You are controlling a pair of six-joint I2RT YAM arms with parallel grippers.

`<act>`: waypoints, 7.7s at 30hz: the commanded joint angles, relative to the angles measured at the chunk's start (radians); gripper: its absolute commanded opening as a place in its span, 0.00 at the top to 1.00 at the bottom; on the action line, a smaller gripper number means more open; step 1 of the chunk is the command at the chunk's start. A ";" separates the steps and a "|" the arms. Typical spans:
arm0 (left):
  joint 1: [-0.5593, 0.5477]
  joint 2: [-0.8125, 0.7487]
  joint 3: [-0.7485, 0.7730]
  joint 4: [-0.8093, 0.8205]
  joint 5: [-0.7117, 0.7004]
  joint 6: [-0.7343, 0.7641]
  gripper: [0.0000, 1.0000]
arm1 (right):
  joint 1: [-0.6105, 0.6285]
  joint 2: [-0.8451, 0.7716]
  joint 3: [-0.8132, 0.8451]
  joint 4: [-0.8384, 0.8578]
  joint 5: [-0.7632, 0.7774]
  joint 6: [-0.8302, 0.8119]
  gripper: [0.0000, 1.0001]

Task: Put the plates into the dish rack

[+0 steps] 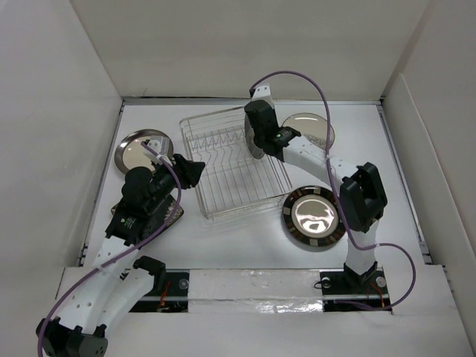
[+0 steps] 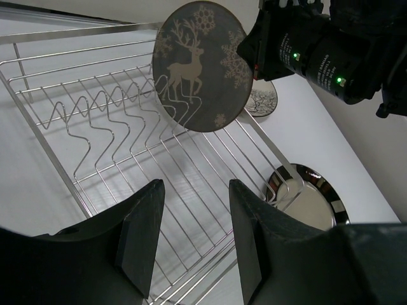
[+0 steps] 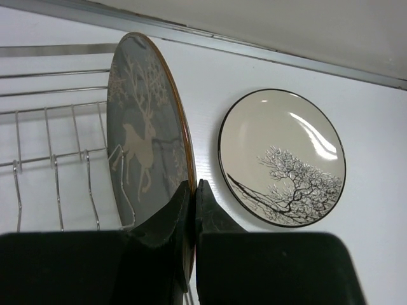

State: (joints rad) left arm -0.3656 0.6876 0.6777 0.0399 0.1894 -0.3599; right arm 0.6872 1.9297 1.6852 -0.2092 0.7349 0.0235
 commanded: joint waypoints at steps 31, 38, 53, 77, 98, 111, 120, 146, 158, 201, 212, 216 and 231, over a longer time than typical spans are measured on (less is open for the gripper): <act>-0.004 0.056 0.042 0.031 0.019 0.018 0.58 | -0.745 -0.341 -0.763 0.606 -0.727 0.705 0.46; -0.004 0.059 0.043 0.038 0.028 0.019 0.58 | -0.819 -0.134 -0.742 0.723 -1.004 0.835 0.35; -0.004 0.066 0.049 0.026 0.010 0.033 0.58 | -0.799 0.118 -0.682 0.883 -1.134 1.079 0.55; -0.004 0.089 0.051 0.032 0.035 0.035 0.58 | -0.649 -0.703 -0.782 0.716 -0.580 0.670 1.00; -0.004 0.040 0.043 0.026 0.038 0.032 0.58 | -0.009 -0.440 -0.033 0.252 -0.098 0.093 1.00; -0.004 0.021 0.040 0.026 0.053 0.027 0.58 | 0.029 -0.226 0.082 0.148 0.006 0.099 1.00; -0.004 0.029 0.042 0.029 0.047 0.024 0.58 | 0.038 -0.175 0.042 0.103 0.070 0.128 1.00; -0.004 0.016 0.036 0.031 0.059 0.019 0.58 | 0.117 -0.057 -0.073 0.057 0.112 0.351 0.94; -0.004 0.015 0.033 0.032 0.073 0.018 0.58 | 0.107 -0.230 -0.166 0.146 0.025 0.349 0.41; -0.004 0.000 0.034 0.034 0.070 0.015 0.58 | 0.034 -0.915 -1.265 -0.230 -0.675 0.955 0.66; -0.004 0.001 0.033 0.032 0.062 0.016 0.58 | -0.218 -0.871 -1.290 -0.029 -0.658 0.908 0.62; -0.004 -0.002 0.036 0.031 0.056 0.018 0.58 | -0.337 -0.818 -1.237 0.005 -0.602 0.823 0.62; -0.004 -0.008 0.034 0.034 0.079 0.013 0.58 | -0.776 -1.014 -1.263 0.163 -0.709 0.763 0.35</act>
State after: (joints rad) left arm -0.3656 0.7017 0.6865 0.0334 0.2535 -0.3466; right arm -0.0280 0.9852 0.4294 -0.0967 -0.0029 0.7780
